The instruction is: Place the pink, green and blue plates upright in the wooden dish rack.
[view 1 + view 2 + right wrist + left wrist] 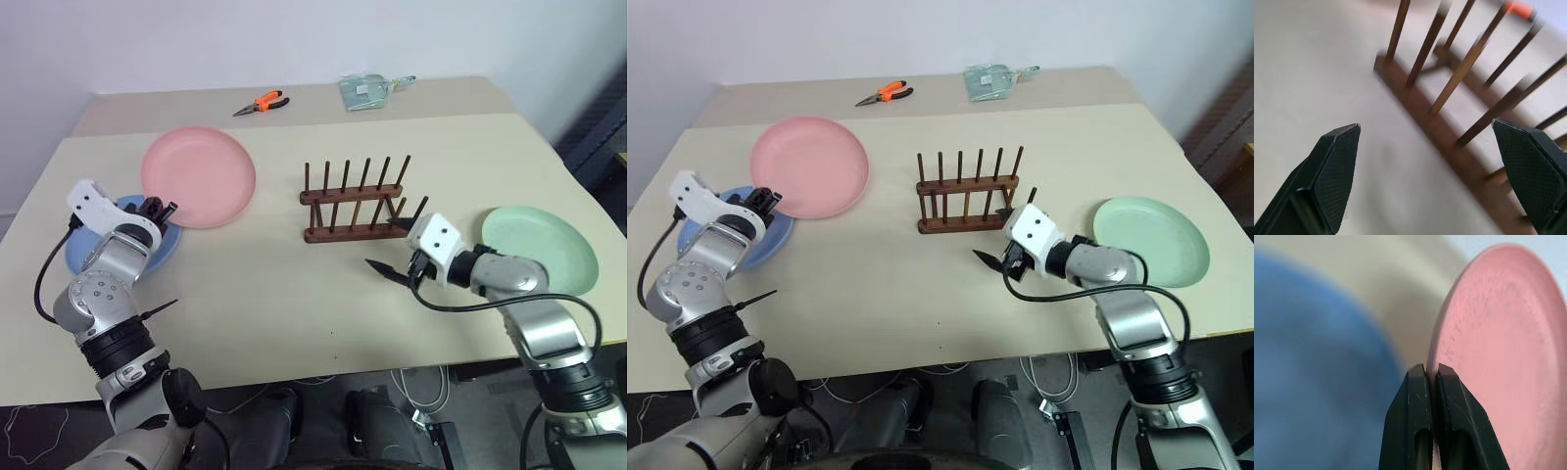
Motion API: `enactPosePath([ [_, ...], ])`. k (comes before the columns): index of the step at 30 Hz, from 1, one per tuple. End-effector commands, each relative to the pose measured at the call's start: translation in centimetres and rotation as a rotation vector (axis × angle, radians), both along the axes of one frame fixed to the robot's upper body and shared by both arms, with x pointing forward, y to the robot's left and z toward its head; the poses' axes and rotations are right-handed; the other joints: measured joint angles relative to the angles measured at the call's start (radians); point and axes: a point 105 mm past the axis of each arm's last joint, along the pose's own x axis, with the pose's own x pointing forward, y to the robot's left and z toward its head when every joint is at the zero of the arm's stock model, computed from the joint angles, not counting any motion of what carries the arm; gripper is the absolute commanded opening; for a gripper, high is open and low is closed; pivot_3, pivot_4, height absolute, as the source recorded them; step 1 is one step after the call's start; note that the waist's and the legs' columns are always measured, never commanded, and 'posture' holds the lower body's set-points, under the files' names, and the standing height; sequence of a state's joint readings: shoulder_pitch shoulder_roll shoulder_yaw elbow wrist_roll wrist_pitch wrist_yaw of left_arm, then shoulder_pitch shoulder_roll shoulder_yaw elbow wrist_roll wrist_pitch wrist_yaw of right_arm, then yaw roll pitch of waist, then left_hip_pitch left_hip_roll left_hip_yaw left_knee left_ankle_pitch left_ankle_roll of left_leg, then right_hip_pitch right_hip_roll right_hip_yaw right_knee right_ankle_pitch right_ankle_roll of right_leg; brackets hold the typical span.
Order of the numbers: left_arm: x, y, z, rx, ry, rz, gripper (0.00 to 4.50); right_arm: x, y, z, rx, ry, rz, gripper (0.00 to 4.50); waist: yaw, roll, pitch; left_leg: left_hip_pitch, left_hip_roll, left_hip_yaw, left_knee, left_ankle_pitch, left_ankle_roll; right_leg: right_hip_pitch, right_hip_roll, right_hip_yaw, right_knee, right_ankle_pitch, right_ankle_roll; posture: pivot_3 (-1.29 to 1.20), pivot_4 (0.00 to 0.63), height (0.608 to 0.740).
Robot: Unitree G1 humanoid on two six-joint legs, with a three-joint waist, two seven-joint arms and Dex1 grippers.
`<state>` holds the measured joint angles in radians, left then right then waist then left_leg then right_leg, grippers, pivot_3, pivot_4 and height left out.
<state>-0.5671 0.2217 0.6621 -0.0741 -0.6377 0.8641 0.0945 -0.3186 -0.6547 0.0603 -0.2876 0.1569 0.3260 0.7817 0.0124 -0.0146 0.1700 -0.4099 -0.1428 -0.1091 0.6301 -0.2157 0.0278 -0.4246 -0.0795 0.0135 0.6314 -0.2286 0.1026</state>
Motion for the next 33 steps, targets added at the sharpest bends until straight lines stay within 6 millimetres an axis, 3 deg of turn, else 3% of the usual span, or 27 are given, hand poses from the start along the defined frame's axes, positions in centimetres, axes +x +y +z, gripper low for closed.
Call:
enactPosePath([
  [1,0.3,-2.7,4.9,0.150,-0.170,-0.097,0.01,-0.4,2.0,4.7,0.005,-0.182,0.079,4.42,0.000,0.000,0.000,0.000,0.000,0.000,0.000,0.000,0.000,0.000,0.000,0.000,0.000,0.000,0.000,0.00,0.150,0.727],
  [4,0.8,-6.8,8.6,0.264,-0.280,-0.218,0.01,-0.2,4.7,7.3,-0.067,-0.355,0.150,4.42,0.001,0.000,0.000,0.000,0.000,0.000,0.000,0.000,0.000,0.000,0.000,0.000,0.000,0.000,0.000,0.00,0.150,0.727],
  [7,1.0,-9.5,10.6,0.292,-0.337,-0.282,0.01,0.3,6.1,8.0,-0.148,-0.466,0.188,4.42,0.004,-0.001,0.000,-0.001,0.000,0.000,0.000,0.000,-0.001,0.000,0.000,-0.001,-0.001,0.000,0.000,0.00,0.150,0.727],
  [10,0.6,-13.9,13.3,0.270,-0.429,-0.380,0.01,2.0,7.3,8.4,-0.304,-0.620,0.203,4.42,0.001,-0.001,0.000,-0.001,-0.001,0.001,0.000,0.003,-0.005,0.000,-0.001,0.000,-0.001,0.000,0.001,0.00,0.150,0.727],
  [14,-0.1,-16.3,13.8,0.274,-0.450,-0.451,0.01,4.9,6.8,8.3,-0.442,-0.733,0.118,4.42,-0.002,-0.001,0.000,-0.001,-0.001,0.001,-0.001,0.004,-0.006,-0.001,-0.001,0.001,-0.001,0.000,0.001,0.00,0.150,0.727],
  [17,-0.3,-16.6,13.4,0.262,-0.435,-0.468,0.00,6.1,6.1,8.3,-0.494,-0.778,0.071,3.55,-0.004,-0.001,0.001,-0.001,-0.001,0.002,-0.002,0.005,-0.007,-0.003,0.000,0.002,0.000,0.000,0.000,0.00,0.150,0.727],
  [22,-0.3,-16.4,12.3,0.259,-0.407,-0.473,0.00,6.4,5.5,7.6,-0.537,-0.806,0.056,0.97,-0.002,-0.001,0.001,-0.001,0.000,0.002,-0.002,0.005,-0.008,-0.003,0.001,0.002,0.001,0.000,0.000,0.00,0.150,0.727],
  [24,-0.3,-16.1,12.6,0.196,-0.425,-0.468,0.71,6.3,5.5,7.6,-0.535,-0.818,0.052,0.03,-0.001,-0.001,0.001,-0.001,0.000,0.001,-0.002,0.005,-0.008,-0.003,0.001,0.002,0.001,0.000,0.000,0.00,0.150,0.727],
  [27,-0.2,-15.0,13.7,0.082,-0.467,-0.420,2.08,6.1,5.5,7.9,-0.519,-0.842,0.037,0.00,0.003,-0.001,0.001,-0.001,0.000,0.001,-0.001,0.005,-0.008,-0.002,0.001,0.002,0.001,0.000,0.000,0.00,0.150,0.727],
  [29,0.3,-13.2,13.7,0.108,-0.466,-0.337,3.02,5.9,5.0,8.3,-0.498,-0.849,0.018,0.00,0.001,-0.002,0.001,-0.001,-0.001,0.001,-0.001,0.005,-0.008,-0.002,0.001,0.002,0.001,0.001,0.000,0.00,0.150,0.727],
  [33,1.1,-9.4,12.0,0.385,-0.420,-0.205,3.02,5.5,2.0,9.8,-0.338,-0.787,-0.094,0.00,-0.004,-0.001,0.001,0.000,0.000,0.001,-0.003,0.006,-0.008,-0.003,0.001,0.003,0.001,0.000,0.000,0.00,0.150,0.727],
])
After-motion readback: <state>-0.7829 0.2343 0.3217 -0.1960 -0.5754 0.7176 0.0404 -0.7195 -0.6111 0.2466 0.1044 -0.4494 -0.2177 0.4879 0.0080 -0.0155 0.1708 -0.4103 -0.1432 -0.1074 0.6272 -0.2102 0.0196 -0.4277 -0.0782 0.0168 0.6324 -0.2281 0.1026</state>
